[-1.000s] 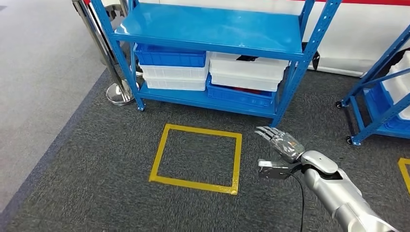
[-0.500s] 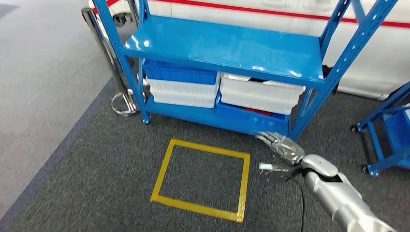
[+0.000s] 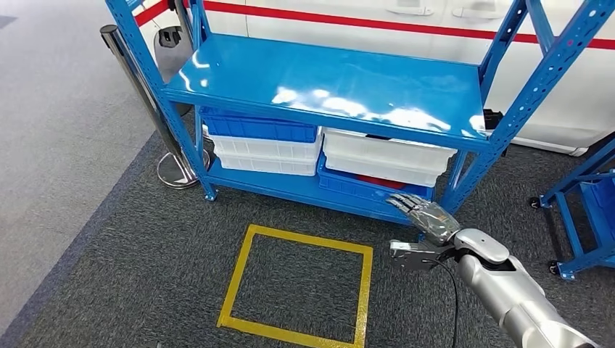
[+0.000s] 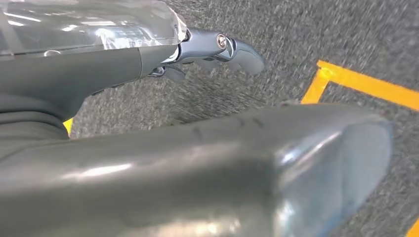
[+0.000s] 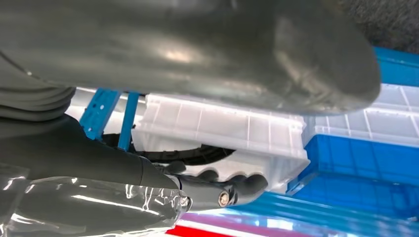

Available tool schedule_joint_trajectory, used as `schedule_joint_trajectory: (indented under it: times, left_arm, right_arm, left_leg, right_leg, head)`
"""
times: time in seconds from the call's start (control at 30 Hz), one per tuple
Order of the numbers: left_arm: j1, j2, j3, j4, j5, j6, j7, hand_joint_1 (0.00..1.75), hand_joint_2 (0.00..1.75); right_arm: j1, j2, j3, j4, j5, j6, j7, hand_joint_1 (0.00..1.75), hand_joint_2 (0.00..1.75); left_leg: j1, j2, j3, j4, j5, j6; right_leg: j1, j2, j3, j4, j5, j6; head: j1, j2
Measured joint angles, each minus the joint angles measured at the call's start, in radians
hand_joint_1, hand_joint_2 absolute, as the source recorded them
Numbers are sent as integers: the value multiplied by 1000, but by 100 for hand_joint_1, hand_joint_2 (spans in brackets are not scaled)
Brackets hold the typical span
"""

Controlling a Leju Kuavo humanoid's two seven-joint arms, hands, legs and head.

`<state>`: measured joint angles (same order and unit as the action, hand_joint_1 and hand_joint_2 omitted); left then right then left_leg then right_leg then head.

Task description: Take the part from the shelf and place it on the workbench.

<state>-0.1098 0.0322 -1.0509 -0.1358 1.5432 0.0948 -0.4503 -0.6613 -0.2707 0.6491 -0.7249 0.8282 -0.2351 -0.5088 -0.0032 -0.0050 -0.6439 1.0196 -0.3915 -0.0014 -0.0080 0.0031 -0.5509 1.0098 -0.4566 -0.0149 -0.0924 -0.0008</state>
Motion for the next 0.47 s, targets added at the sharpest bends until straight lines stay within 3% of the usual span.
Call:
schedule_joint_trajectory:
  times: [0.03,0.1,0.17,0.3,0.47]
  left_arm:
    - [0,0,-1,0,-1,-1,0,0,0]
    - [-2,0,-1,0,-3,-1,0,0,0]
    - [-4,0,-2,0,-3,-2,0,0,0]
    - [-4,0,-2,0,-4,-7,-1,0,0]
    - [-4,0,-4,-1,-11,-9,-2,0,0]
  right_arm:
    - [1,1,1,0,1,0,2,0,0]
    - [-1,3,3,0,2,0,3,0,0]
    - [-5,5,3,0,1,2,4,0,0]
    - [-6,9,3,0,-5,1,3,0,0]
    - [-2,9,3,0,-10,0,-1,0,0]
  left_leg:
    - [-1,0,0,-15,18,6]
    - [-1,-2,3,-17,26,6]
    - [-2,-4,3,-18,26,5]
    - [-5,-6,3,-17,18,18]
    - [-6,-6,3,-16,15,22]
  right_leg:
    - [2,1,2,2,-7,4]
    - [5,1,3,4,-15,2]
    - [4,-2,5,1,-18,-3]
    - [2,-3,11,-9,-22,4]
    - [1,-3,13,-14,-23,8]
  head:
    - [0,0]
    - [0,0]
    - [0,0]
    - [0,0]
    - [0,0]
